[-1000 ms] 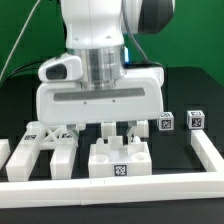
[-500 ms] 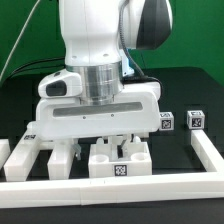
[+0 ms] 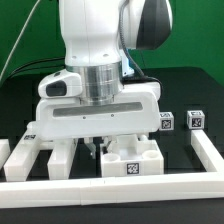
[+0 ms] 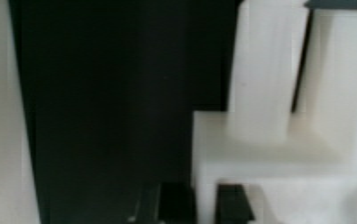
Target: Assemble chair
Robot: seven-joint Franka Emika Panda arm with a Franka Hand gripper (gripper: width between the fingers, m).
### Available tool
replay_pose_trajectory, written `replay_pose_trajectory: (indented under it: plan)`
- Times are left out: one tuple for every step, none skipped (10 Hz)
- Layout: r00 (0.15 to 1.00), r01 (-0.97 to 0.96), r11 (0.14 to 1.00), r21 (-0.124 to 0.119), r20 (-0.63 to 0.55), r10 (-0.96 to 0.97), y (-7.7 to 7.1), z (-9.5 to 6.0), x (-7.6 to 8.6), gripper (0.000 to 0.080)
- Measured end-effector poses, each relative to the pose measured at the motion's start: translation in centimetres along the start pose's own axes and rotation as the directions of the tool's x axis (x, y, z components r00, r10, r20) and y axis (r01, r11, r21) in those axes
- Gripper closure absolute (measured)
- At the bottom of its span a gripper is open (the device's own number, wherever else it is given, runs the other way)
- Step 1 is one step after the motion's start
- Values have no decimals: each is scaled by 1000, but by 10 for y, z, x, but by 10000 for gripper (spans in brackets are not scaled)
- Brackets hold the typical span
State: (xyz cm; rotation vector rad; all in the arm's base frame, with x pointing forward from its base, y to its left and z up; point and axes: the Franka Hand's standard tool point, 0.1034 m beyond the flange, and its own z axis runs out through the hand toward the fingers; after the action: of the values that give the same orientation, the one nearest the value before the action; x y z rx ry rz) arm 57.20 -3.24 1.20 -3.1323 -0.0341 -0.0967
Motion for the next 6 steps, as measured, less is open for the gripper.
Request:
replay_pose_trajectory:
  plan:
    - [1000, 0, 1000, 0, -1, 0, 0, 0, 0, 768]
    - [1000, 0, 1000, 0, -1, 0, 0, 0, 0, 768]
    - [1000, 0, 1000, 0, -1, 0, 0, 0, 0, 768]
    - [1000, 0, 1000, 0, -1, 0, 0, 0, 0, 768]
    - [1000, 0, 1000, 0, -1, 0, 0, 0, 0, 768]
    - [1000, 0, 1000, 0, -1, 0, 0, 0, 0, 768]
